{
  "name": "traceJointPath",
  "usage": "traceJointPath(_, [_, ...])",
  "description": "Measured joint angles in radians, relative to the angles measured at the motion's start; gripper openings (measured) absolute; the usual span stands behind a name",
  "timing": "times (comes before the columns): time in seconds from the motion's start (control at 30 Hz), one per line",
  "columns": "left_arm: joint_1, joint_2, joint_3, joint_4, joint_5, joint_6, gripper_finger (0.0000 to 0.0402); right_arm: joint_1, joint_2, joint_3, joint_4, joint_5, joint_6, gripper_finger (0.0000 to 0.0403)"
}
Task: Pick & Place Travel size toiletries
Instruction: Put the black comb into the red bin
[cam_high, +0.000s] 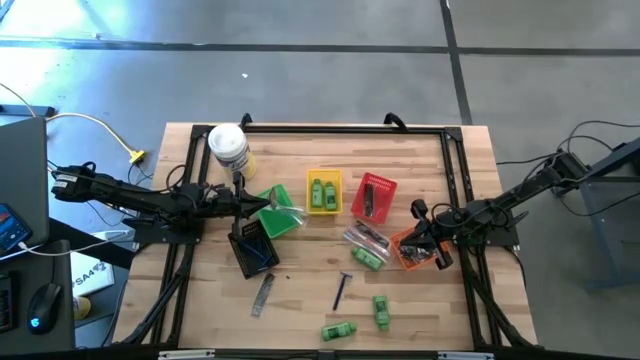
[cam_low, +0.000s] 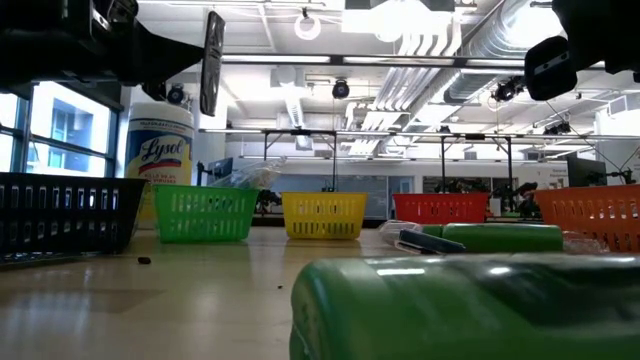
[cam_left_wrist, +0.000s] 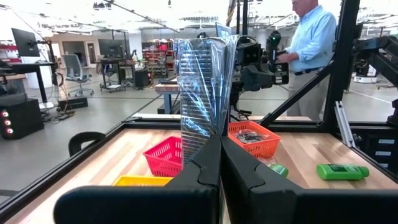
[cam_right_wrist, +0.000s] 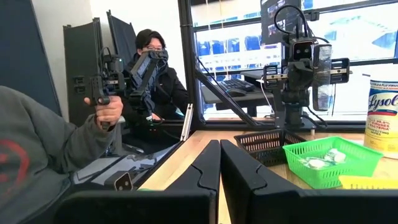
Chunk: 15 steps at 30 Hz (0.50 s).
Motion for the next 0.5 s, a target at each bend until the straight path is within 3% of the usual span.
traceJointPath(0.27, [0.000, 0.001, 0.017, 0.004, -0.021, -0.045, 0.0000, 0.000, 0.000, 0.000, 0.000, 0.028, 0.000, 0.0004])
traceJointPath(0.5, [0.000, 0.062, 0.137, -0.072, -0.053, -0.028, 0.0000, 0.000, 0.000, 0.000, 0.009, 0.045, 0.000, 0.0004])
